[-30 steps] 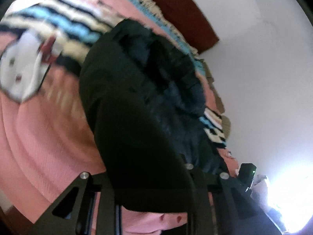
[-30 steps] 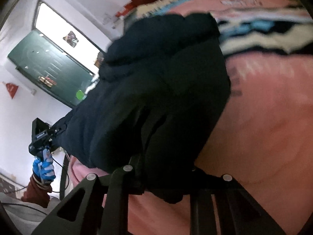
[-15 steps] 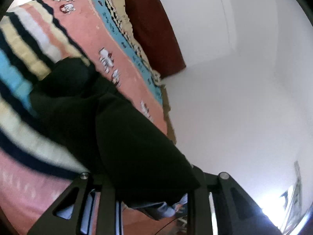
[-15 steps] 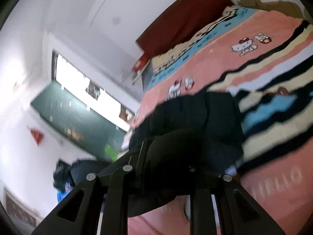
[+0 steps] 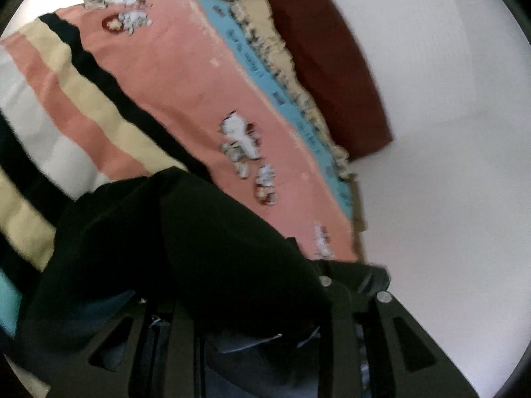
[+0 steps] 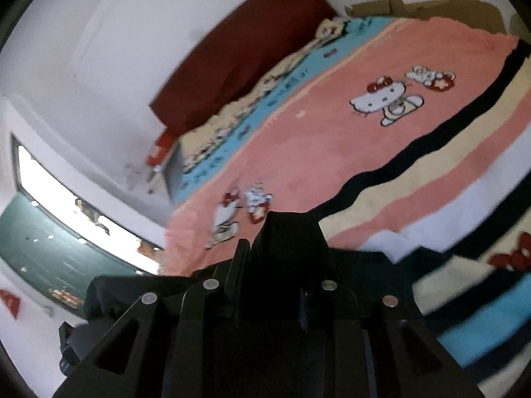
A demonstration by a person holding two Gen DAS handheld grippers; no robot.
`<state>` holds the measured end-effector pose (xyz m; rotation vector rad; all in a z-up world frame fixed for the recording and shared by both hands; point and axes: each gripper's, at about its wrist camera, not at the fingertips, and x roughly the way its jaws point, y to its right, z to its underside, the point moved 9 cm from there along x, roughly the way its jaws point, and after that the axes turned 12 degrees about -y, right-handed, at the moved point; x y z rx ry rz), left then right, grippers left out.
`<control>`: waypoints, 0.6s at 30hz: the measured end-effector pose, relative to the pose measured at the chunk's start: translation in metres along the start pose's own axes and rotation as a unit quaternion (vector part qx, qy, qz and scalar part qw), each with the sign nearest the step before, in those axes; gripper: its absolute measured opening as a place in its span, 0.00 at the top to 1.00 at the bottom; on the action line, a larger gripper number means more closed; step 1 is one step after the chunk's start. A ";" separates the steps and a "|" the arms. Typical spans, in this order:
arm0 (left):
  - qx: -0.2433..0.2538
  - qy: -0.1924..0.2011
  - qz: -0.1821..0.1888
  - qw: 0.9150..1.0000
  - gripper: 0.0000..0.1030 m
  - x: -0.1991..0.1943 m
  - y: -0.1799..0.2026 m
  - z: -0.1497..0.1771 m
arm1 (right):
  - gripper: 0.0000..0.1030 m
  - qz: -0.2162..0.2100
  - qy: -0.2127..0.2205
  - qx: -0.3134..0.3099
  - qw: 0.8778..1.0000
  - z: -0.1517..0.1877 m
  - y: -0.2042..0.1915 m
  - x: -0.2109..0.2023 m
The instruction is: Fold large clothes
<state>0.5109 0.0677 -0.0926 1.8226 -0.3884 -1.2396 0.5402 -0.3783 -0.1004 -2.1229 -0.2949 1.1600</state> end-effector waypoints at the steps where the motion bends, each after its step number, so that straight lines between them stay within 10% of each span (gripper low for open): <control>1: -0.003 -0.006 -0.008 1.000 0.74 0.012 -0.010 -0.003 | 0.77 0.005 -0.006 0.004 1.000 -0.003 0.005 0.013; 14: -0.001 -0.015 0.020 1.000 0.73 0.059 -0.044 -0.013 | 0.63 0.011 -0.050 0.041 0.998 -0.006 0.053 0.106; 18: -0.007 -0.016 0.047 0.999 0.66 0.039 -0.032 -0.018 | 0.21 -0.026 -0.053 0.055 0.997 -0.008 0.053 0.094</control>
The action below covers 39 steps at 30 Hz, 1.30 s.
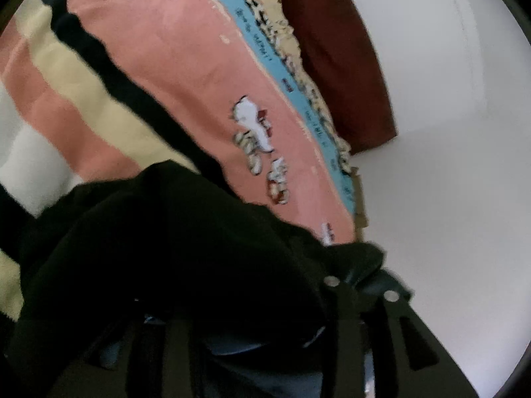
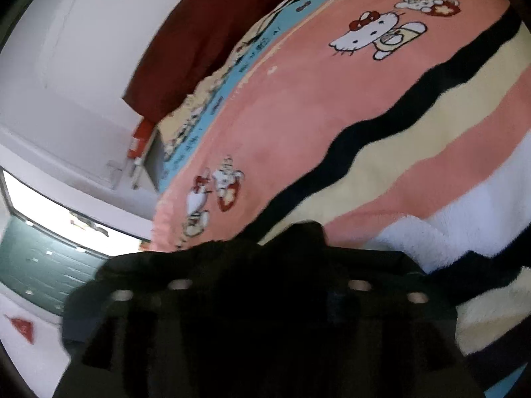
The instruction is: Fold large clothes
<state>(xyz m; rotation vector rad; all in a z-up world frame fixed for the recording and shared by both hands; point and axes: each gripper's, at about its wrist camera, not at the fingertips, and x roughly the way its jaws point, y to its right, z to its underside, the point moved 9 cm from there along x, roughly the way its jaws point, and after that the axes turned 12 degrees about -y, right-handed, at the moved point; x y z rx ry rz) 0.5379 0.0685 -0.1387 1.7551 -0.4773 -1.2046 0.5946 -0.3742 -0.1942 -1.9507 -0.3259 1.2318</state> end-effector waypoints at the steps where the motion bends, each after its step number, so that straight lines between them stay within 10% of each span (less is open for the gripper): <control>1: 0.001 0.004 0.013 1.000 0.60 -0.009 0.007 -0.003 | 0.18 0.009 0.006 -0.005 1.000 -0.001 0.000 -0.007; 9: -0.021 0.044 0.047 0.998 0.50 -0.067 0.031 -0.007 | 0.18 0.049 0.040 -0.086 0.994 0.004 -0.036 -0.069; 15: 0.061 0.043 -0.053 0.996 0.48 -0.076 0.068 0.024 | 0.18 0.082 0.042 -0.197 0.976 0.039 -0.102 -0.088; 24: 0.239 -0.045 -0.214 0.946 0.48 0.036 0.105 0.089 | 0.19 0.140 -0.009 -0.328 0.934 0.093 -0.158 -0.026; 39: 0.223 -0.081 -0.380 0.894 0.36 0.150 0.044 -0.015 | 0.15 0.229 -0.089 -0.285 0.926 0.009 -0.116 0.093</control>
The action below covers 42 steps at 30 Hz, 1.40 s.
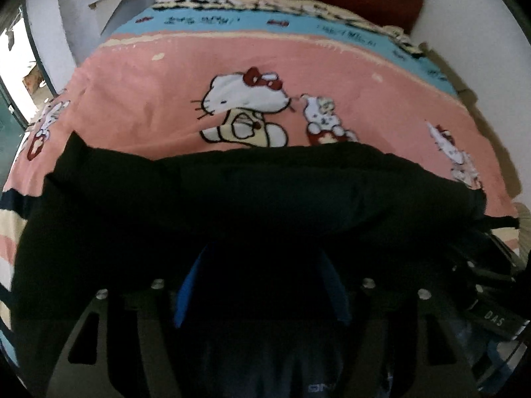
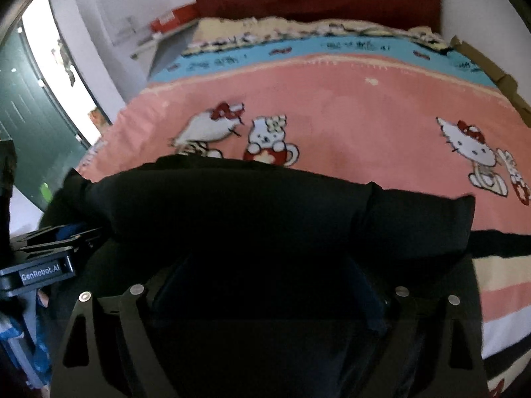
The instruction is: Fold large clothes
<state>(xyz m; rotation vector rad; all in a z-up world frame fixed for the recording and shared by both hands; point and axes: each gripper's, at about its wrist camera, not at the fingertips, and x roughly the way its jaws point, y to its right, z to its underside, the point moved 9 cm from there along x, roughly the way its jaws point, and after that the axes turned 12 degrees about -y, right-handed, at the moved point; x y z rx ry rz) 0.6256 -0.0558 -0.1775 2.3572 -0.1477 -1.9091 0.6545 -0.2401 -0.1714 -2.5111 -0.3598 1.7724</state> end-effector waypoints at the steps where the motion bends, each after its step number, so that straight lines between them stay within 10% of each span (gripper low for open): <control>1: -0.001 -0.006 -0.004 1.000 0.36 0.007 -0.001 -0.005 | 0.15 0.002 -0.007 0.003 1.000 -0.003 0.002 0.006; 14: -0.001 -0.004 -0.021 1.000 0.34 0.031 -0.002 -0.022 | 0.13 -0.016 -0.021 0.036 0.999 -0.020 0.019 0.051; 25: 0.040 0.040 -0.059 0.997 0.35 -0.029 -0.040 0.013 | 0.13 -0.003 0.009 0.018 1.000 0.009 0.029 -0.005; 30: -0.011 0.023 0.000 1.000 0.31 0.000 -0.065 0.016 | 0.05 -0.041 -0.009 0.054 0.998 0.020 0.048 0.017; 42: -0.003 0.049 -0.015 0.999 0.28 -0.028 -0.072 0.028 | 0.02 -0.032 -0.004 0.059 0.998 0.028 0.050 0.012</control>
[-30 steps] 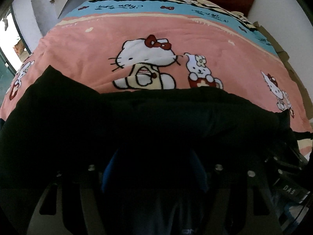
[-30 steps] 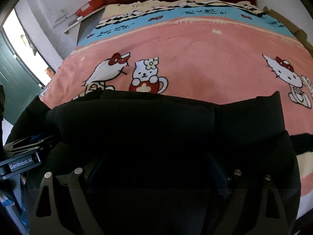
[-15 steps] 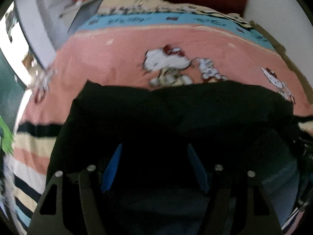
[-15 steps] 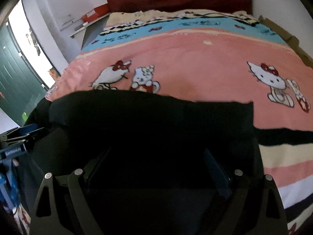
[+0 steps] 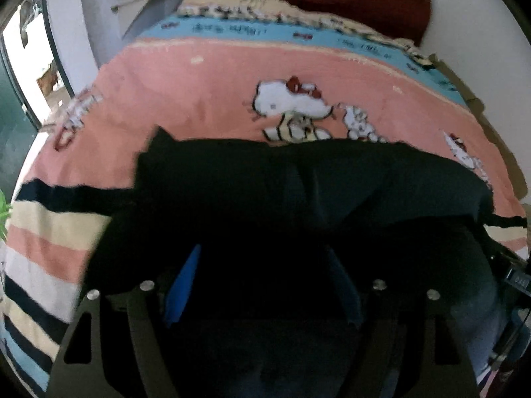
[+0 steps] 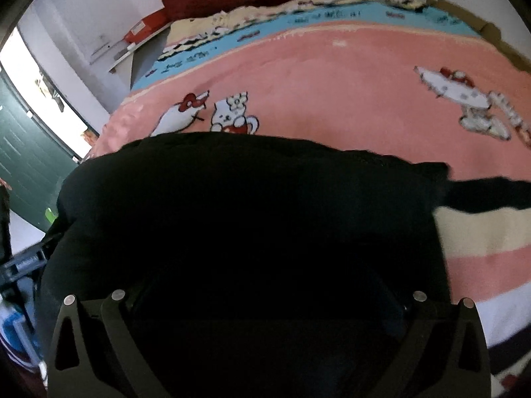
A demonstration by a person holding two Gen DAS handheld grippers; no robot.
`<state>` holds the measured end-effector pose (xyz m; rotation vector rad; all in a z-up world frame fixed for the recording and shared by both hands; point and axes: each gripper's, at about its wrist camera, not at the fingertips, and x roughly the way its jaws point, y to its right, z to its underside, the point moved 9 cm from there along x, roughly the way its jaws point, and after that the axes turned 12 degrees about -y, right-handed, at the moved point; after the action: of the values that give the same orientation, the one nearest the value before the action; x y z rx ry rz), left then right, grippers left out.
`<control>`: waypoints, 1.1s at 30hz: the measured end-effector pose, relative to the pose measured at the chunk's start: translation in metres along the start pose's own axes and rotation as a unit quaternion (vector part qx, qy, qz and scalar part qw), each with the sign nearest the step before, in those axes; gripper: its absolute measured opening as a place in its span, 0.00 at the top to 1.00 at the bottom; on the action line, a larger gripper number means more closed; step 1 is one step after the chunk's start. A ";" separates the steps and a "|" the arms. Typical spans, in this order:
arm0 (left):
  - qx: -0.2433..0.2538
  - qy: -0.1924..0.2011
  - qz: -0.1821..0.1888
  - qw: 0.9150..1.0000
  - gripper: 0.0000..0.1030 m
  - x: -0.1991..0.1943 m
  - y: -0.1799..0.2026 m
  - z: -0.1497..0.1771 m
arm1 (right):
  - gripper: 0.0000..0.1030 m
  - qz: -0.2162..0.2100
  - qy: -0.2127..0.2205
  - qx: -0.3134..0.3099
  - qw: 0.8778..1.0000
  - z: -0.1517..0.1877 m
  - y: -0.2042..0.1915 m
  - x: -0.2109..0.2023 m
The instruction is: Fold large clothes
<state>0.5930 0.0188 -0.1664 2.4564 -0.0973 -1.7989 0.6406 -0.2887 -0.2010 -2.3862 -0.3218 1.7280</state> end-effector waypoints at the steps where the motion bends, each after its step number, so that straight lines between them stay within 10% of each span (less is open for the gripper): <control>1: 0.002 0.010 -0.002 1.000 0.28 -0.010 -0.004 0.003 | 0.02 0.003 0.008 -0.006 1.000 0.003 0.000 -0.010; 18: -0.020 0.014 -0.011 1.000 0.23 -0.008 -0.030 0.046 | 0.02 -0.007 0.023 -0.006 1.000 0.054 0.013 -0.023; 33: -0.090 0.072 -0.009 0.993 0.23 -0.114 -0.134 0.081 | 0.01 0.015 0.095 0.063 0.993 0.091 0.094 -0.149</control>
<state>0.4805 0.1615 -0.0985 2.4551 0.0946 -1.5563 0.5158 -0.4184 -0.1182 -2.4487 -0.1460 1.4705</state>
